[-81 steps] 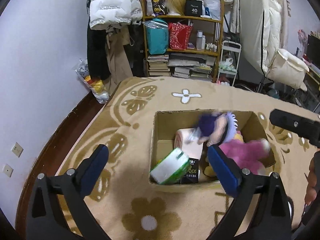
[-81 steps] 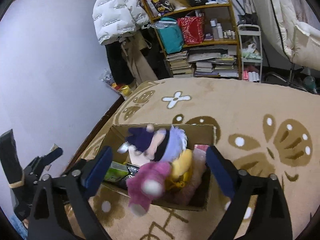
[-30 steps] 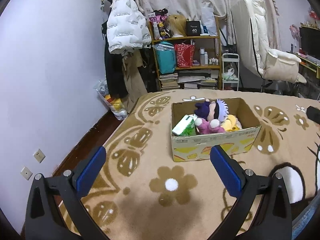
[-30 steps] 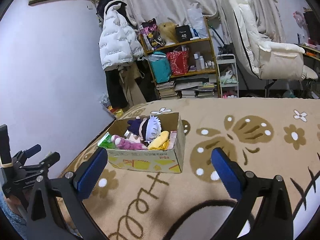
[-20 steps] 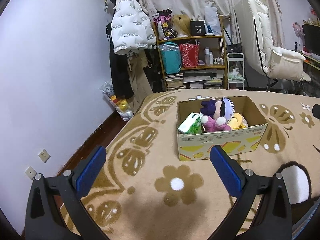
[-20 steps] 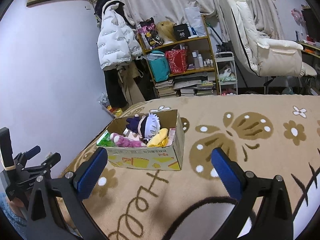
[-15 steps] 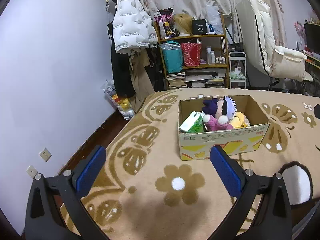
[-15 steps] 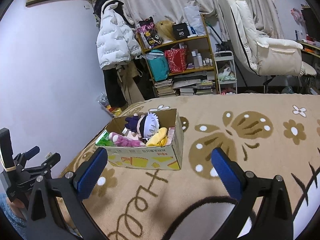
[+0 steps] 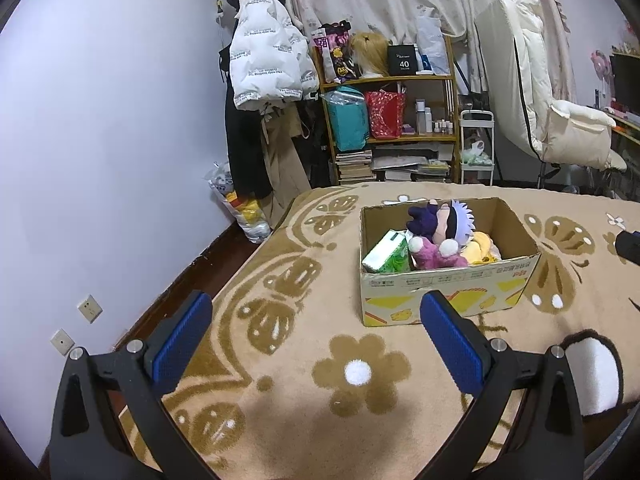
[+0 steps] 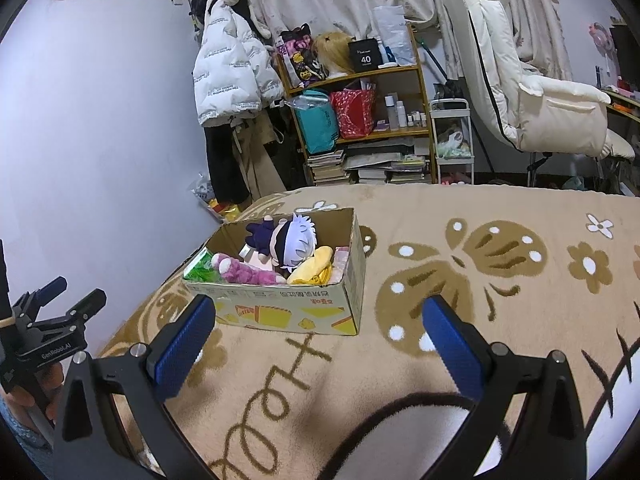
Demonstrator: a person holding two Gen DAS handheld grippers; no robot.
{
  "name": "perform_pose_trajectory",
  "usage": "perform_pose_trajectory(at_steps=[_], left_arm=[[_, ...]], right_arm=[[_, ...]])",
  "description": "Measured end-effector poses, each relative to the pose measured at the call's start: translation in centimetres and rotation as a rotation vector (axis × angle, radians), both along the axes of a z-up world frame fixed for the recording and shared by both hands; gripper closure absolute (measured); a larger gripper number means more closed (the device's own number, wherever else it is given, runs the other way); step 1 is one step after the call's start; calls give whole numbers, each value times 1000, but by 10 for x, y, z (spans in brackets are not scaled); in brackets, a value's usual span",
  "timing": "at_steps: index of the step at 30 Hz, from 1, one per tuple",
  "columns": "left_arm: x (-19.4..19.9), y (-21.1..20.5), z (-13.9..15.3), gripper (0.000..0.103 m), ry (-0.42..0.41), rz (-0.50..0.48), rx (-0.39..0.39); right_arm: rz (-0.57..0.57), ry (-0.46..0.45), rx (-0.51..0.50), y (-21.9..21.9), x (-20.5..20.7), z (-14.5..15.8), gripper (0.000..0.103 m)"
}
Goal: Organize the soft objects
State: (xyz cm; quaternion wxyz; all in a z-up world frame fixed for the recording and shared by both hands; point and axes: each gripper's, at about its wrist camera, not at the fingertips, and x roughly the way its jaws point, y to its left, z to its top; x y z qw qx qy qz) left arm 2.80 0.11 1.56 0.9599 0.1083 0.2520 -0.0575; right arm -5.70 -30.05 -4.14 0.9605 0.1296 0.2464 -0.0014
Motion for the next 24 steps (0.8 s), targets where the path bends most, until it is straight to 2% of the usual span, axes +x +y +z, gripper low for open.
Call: perform_pose_trajectory(at_steps=[24], left_arm=[[-3, -2, -1, 0, 7, -20, -7]], right_arm=[[2, 15, 3, -7, 1, -3, 0]])
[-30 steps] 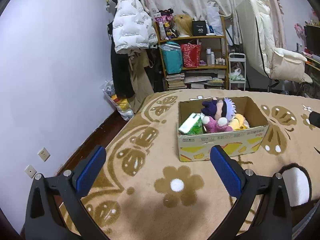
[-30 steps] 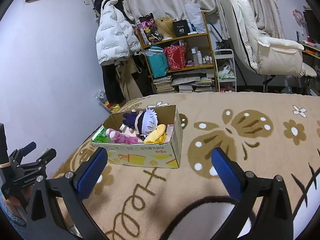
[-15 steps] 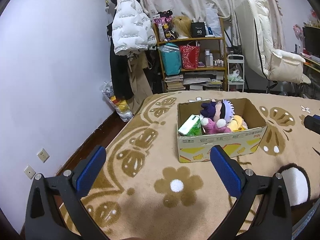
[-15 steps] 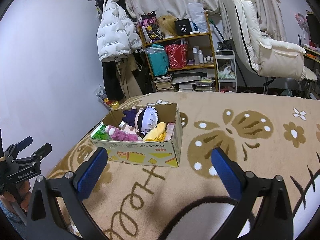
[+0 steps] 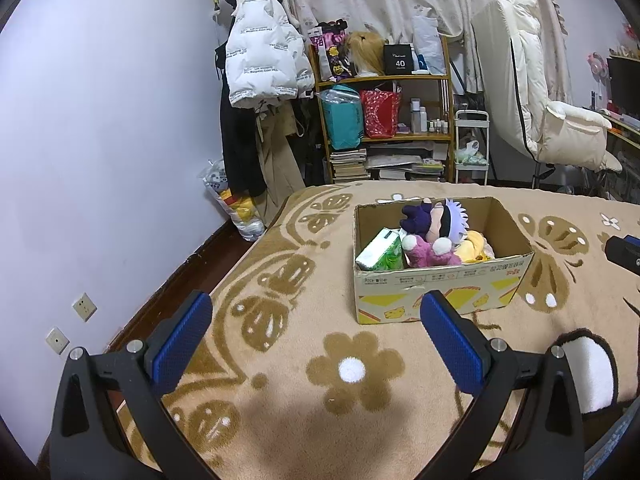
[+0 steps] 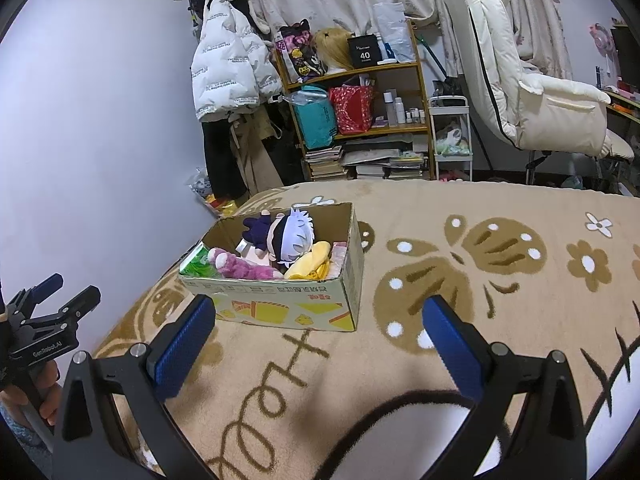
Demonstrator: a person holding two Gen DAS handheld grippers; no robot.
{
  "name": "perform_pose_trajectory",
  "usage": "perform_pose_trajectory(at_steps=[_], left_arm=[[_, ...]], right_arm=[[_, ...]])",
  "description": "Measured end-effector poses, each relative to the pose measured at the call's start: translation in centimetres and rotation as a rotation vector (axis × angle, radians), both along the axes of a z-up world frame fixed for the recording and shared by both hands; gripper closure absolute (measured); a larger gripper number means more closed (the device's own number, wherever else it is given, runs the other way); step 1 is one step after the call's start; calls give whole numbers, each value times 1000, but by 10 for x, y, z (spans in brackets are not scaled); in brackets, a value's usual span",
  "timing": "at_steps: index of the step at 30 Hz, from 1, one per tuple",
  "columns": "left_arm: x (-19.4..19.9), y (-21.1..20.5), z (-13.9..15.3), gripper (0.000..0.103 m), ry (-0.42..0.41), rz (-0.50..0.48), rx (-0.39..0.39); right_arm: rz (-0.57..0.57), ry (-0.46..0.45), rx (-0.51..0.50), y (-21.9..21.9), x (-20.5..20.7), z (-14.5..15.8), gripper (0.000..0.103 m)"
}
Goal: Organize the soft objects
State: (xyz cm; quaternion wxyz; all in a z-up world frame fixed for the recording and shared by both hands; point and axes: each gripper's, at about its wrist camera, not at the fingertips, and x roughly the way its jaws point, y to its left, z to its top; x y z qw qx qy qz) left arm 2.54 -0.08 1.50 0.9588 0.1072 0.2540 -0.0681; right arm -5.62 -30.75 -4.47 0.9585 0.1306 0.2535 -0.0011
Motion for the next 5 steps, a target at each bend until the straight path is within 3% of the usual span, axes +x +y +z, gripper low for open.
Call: perform_pose_trajectory(at_steps=[5], left_arm=[[-1, -1, -1, 0, 8, 7, -15]], right_arm=[[0, -4, -6, -2, 0, 0, 0]])
